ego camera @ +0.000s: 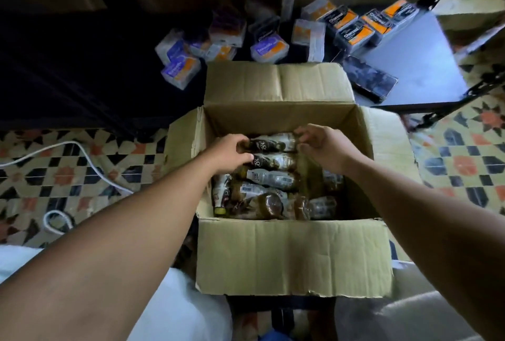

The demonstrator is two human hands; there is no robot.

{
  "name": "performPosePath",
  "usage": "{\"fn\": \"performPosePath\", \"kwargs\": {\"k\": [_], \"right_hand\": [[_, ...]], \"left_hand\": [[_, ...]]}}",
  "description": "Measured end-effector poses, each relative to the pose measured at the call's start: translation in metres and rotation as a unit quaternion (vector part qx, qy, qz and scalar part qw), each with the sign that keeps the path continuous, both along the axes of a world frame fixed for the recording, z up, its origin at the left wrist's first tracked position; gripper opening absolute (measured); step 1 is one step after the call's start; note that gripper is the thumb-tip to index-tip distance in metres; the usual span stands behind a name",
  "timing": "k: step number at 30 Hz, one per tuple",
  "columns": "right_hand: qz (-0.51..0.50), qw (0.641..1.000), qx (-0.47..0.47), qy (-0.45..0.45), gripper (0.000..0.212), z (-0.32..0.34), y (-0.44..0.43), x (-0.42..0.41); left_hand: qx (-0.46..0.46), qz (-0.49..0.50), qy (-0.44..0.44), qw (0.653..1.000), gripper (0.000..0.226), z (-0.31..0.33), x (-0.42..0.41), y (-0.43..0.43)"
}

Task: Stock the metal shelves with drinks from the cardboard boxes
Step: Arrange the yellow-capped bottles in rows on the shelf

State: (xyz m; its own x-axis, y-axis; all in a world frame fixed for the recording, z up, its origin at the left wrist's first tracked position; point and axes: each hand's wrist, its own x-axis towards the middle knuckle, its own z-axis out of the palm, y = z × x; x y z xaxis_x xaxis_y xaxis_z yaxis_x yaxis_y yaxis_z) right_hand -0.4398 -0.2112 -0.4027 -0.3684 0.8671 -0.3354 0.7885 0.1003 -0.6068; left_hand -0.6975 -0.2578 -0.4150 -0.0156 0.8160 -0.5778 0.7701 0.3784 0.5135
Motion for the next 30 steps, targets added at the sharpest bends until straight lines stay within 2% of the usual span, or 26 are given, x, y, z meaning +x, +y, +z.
{"fn": "performPosePath", "kwargs": {"k": [4, 7, 11, 13, 16, 18, 24, 26, 30], "right_hand": [[0.019, 1.000, 0.001, 0.018, 0.040, -0.031, 0.015, -0.019], [-0.004, 1.000, -0.015, 0.023, 0.043, -0.057, 0.024, -0.019], [-0.040, 0.998, -0.022, 0.034, 0.037, -0.091, 0.031, -0.011], [-0.044, 0.998, -0.021, 0.044, 0.036, -0.098, 0.033, -0.010], [-0.031, 0.999, 0.000, 0.043, 0.037, -0.105, 0.039, -0.009], [-0.027, 0.999, 0.004, 0.035, 0.038, -0.107, 0.041, -0.008], [0.010, 1.000, 0.015, 0.012, 0.047, -0.113, 0.046, -0.004], [0.007, 1.000, 0.006, 0.006, 0.047, -0.111, 0.045, -0.005], [-0.023, 1.000, 0.004, 0.020, 0.043, -0.115, 0.043, -0.005]], "left_hand": [[-0.021, 0.049, -0.005, 0.999, 0.048, -0.026, 0.001, 0.011], [-0.043, 0.064, -0.002, 0.997, 0.043, -0.044, 0.001, 0.016], [-0.044, 0.057, 0.017, 0.997, 0.039, -0.062, 0.002, 0.024], [-0.057, 0.054, 0.018, 0.997, 0.040, -0.071, 0.002, 0.026], [-0.098, 0.074, -0.016, 0.992, 0.059, -0.081, 0.004, 0.029], [-0.110, 0.084, -0.006, 0.990, 0.064, -0.089, 0.001, 0.030], [-0.108, 0.073, 0.047, 0.990, 0.051, -0.091, -0.001, 0.030], [-0.100, 0.084, 0.035, 0.991, 0.043, -0.091, -0.002, 0.031], [-0.080, 0.161, -0.055, 0.982, 0.036, -0.096, -0.008, 0.033]]}}
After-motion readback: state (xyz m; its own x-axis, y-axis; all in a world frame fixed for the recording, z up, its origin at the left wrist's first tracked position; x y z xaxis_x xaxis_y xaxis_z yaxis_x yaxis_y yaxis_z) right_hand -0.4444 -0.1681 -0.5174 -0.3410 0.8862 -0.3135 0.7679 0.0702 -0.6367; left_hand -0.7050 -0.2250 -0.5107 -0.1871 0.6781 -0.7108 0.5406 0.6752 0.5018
